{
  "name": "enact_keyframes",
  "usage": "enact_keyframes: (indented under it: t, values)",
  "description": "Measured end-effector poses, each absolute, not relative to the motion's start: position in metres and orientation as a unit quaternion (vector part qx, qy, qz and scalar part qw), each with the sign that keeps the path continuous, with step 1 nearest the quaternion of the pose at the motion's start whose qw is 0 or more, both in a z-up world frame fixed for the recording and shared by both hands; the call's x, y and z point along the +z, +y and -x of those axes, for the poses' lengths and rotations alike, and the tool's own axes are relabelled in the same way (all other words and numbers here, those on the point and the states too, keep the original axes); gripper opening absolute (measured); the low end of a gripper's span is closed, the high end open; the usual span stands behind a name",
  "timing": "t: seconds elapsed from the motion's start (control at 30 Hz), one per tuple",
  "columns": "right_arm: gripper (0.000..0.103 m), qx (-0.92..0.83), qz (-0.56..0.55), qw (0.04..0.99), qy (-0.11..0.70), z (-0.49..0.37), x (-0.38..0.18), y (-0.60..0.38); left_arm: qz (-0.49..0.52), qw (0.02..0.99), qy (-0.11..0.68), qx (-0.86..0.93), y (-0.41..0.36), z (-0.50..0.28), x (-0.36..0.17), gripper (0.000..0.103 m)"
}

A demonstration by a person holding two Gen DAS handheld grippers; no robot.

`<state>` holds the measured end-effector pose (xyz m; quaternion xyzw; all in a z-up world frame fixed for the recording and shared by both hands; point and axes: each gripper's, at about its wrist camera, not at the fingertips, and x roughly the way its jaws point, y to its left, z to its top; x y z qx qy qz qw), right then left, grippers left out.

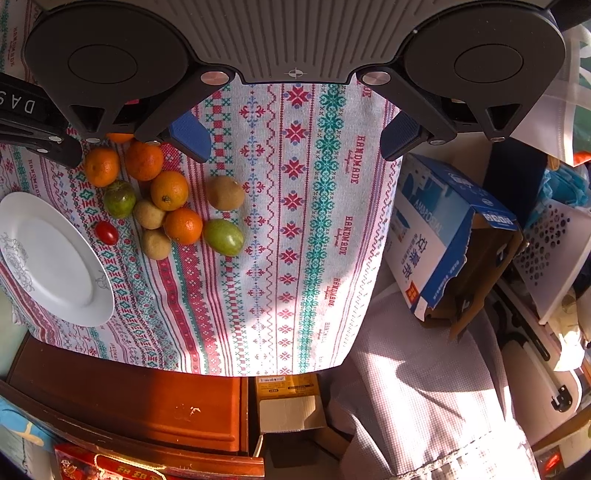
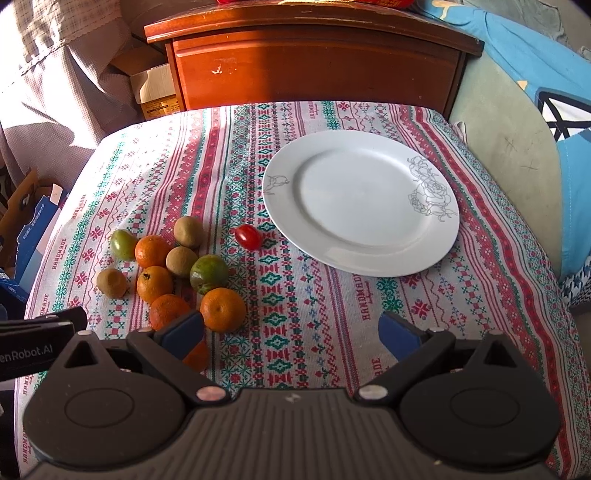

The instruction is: Organize fruits

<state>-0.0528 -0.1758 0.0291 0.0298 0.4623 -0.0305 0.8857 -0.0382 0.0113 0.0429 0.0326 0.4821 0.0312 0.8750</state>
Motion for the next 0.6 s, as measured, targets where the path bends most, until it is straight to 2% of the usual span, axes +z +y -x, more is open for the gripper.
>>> enact_keyframes:
  t: [0.6]
  values:
    - [0.097, -0.018, -0.018, 0.883, 0.469, 0.0518, 0.0261, -0.1703, -0.042, 0.877, 0.478, 0.027, 0.0073, 0.0404, 0.0399, 0.099]
